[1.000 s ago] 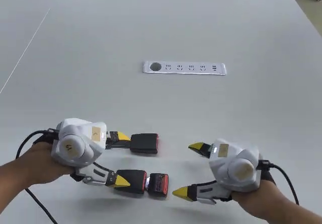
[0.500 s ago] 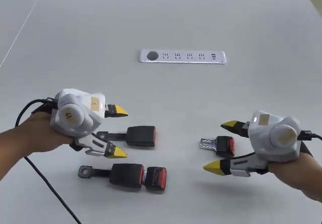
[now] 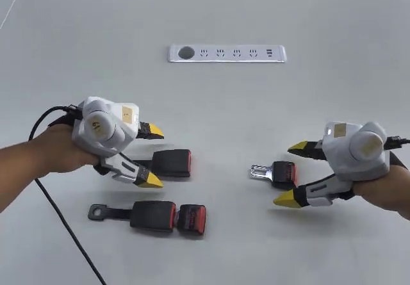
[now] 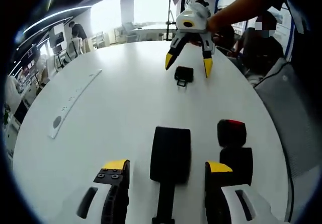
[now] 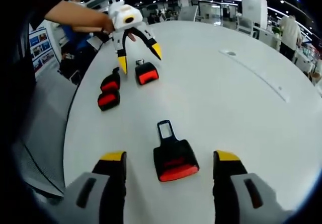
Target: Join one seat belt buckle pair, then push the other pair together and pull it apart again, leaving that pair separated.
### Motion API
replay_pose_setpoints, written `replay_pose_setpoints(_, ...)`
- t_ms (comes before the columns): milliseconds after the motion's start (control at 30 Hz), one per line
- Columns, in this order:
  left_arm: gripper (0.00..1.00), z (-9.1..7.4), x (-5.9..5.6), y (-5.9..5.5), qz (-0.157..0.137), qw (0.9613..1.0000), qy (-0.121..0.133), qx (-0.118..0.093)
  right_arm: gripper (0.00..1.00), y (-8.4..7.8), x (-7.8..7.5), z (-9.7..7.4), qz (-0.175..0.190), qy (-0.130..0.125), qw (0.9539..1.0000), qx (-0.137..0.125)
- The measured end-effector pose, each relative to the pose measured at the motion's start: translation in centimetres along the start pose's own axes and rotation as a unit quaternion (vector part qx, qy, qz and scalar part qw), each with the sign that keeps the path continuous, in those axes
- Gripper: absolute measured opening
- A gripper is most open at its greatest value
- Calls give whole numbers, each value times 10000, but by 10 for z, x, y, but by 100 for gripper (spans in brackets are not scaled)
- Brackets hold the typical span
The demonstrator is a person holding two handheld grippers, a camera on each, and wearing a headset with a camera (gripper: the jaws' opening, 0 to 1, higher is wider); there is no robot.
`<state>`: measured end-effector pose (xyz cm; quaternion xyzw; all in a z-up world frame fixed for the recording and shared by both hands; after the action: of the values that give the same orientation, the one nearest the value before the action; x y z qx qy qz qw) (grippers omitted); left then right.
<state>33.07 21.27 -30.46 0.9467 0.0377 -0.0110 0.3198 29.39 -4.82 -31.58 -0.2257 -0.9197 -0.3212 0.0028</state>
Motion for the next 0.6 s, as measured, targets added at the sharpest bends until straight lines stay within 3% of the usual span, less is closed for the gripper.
replay_pose_setpoints(133, 61, 5, -3, -3, -59, 9998, -188, -2, 67, -3, 1, 4, -89, 151, 9997, 172)
replay_pose_setpoints(200, 60, 8, -6, -7, 59, 9996, -237, 102, 63, -6, 2, 5, -197, 237, 9990, 325)
replay_pose_setpoints(233, 58, 10, -6, -8, 106, 9996, -232, 143, 62, -5, 0, 4, -352, 193, 9988, 291)
replay_pose_setpoints(367, 55, 13, -7, -12, 35, 9996, -259, 127, 57, -6, 0, 4, -290, 170, 9990, 306)
replay_pose_setpoints(400, 54, 15, -4, -9, 119, 9996, -243, 32, 56, -6, 0, 4, -296, 178, 9989, 308)
replay_pose_setpoints(533, 45, 14, 1, -12, 359, 9991, -180, 139, 47, -8, -3, 3, -691, 68, 9960, 566)
replay_pose_setpoints(567, 42, 13, 4, -12, 470, 9986, -149, 196, 45, -7, -2, 4, -660, 74, 9962, 556)
replay_pose_setpoints(600, 39, 14, 4, -11, 397, 9989, -184, 176, 43, -6, -4, 4, -602, 73, 9967, 549)
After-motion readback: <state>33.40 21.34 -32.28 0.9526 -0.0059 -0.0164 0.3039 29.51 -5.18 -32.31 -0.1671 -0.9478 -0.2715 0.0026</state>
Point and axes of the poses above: the centre of the closed fingertips' face, and the gripper's own axes: z roughly forward along the fingers, x roughly to its left, y roughly out of its top, the point moved 5 cm from there along -z, roughly backward along the fingers, and after that the axes turned 3 degrees about x, right-handed, at the moved point
